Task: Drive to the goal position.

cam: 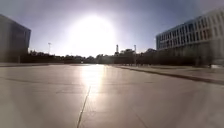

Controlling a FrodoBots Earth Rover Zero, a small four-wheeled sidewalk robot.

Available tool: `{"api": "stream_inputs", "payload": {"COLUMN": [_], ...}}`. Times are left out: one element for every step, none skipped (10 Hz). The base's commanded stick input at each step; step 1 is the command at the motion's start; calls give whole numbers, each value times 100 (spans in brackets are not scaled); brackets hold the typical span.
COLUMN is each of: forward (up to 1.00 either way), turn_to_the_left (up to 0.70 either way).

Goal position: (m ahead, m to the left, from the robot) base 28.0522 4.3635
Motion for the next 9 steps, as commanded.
{"api": "stream_inputs", "payload": {"forward": [70, 70, 70, 70, 70, 70, 70, 70, 70], "turn_to_the_left": [0, 0, 0, 0, 0, 0, 0, 0, 0]}}
